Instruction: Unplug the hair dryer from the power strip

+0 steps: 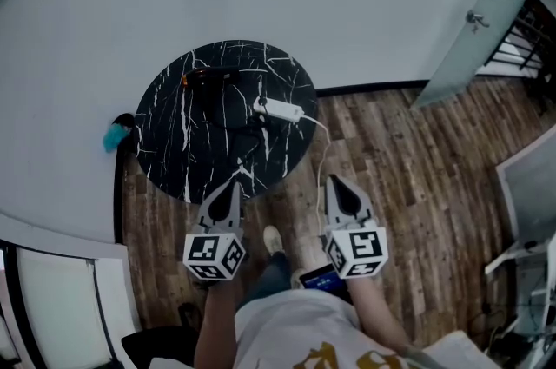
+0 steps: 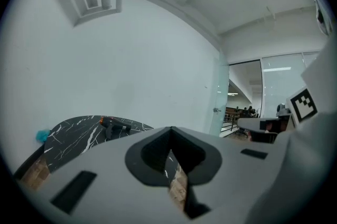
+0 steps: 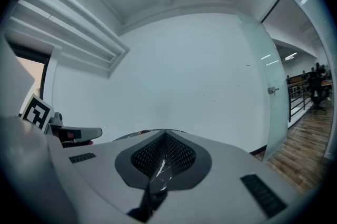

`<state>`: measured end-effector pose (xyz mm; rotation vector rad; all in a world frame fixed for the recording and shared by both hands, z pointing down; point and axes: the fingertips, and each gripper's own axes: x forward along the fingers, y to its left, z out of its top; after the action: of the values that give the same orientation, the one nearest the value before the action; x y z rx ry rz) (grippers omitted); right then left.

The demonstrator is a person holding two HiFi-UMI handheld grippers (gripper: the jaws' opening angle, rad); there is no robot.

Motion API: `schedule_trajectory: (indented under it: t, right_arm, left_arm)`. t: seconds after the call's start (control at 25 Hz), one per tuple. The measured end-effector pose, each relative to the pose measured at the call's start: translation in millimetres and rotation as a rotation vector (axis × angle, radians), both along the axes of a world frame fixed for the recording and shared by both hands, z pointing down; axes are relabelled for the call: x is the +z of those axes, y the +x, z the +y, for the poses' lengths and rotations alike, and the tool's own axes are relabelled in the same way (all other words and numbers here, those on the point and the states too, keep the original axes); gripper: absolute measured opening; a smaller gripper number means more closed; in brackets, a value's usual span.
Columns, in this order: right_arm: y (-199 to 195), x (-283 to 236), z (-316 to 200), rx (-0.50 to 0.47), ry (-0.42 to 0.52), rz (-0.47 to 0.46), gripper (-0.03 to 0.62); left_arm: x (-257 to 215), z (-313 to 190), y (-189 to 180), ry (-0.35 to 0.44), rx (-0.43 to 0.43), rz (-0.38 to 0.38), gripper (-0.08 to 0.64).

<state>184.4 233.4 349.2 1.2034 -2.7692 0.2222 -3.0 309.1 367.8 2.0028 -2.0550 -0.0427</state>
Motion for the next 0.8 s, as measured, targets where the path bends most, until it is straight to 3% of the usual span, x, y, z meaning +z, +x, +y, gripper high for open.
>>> schedule_trajectory:
  t: [0.48,0.8]
  right_arm:
    - [-53.8,17.5,-108.2,0.013,-0.02,0.029,-0.002]
    - [-111.7,21.1,-182.3,-0.031,-0.102,-0.007,-0.002]
  left_arm:
    - [23.8,-119.8,-52.0,-0.031,0.04,-0.009,0.002]
    - [31.3,-206.5,-100.8,-0.064,0.09,-0.008,0.002]
